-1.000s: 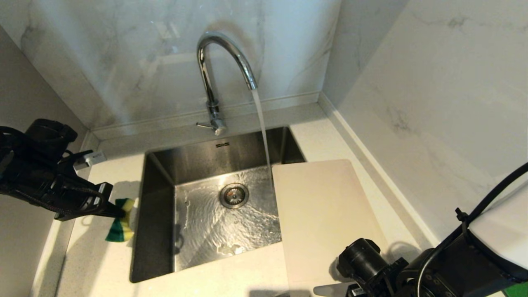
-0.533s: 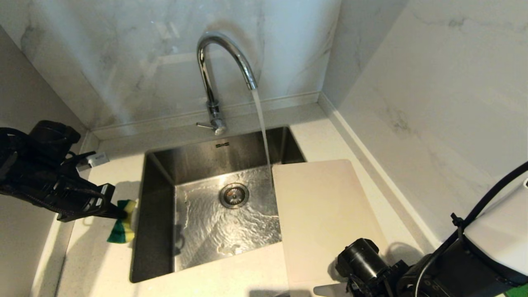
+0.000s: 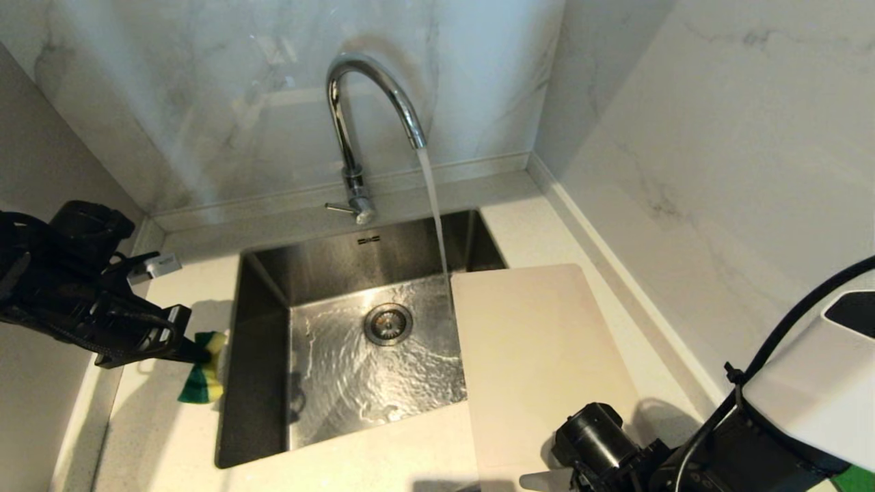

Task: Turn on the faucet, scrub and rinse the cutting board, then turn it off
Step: Pick up the cutting board

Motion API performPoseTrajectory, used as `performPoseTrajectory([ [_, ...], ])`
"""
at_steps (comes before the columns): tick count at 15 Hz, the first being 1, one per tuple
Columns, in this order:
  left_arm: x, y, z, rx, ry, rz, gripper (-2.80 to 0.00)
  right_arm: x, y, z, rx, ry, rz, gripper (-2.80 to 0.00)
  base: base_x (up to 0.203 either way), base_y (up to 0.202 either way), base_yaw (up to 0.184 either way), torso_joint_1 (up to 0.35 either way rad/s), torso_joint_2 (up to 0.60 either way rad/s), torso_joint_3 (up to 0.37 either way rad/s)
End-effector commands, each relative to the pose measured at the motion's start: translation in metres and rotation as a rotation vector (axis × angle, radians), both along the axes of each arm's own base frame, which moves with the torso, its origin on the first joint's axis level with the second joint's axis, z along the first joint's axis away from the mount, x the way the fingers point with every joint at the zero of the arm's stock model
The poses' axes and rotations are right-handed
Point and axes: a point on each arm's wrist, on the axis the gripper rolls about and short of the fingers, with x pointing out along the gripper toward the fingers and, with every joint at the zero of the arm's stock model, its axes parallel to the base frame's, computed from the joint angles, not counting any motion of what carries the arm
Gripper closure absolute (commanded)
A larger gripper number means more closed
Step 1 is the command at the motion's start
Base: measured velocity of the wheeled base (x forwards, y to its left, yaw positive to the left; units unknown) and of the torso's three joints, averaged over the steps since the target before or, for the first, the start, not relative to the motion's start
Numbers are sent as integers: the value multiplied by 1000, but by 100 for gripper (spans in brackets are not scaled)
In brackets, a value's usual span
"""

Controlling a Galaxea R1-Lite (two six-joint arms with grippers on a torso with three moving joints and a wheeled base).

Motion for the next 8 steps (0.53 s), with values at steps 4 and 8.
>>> performPoseTrajectory([
  [4, 0, 0, -2, -2, 9, 0, 0, -3, 0, -14, -13, 20, 10, -280, 0, 0, 0, 0, 0, 0],
  [8, 3, 0, -4, -2, 17, 0, 0, 4, 5, -26, 1, -4, 13, -280, 0, 0, 0, 0, 0, 0],
])
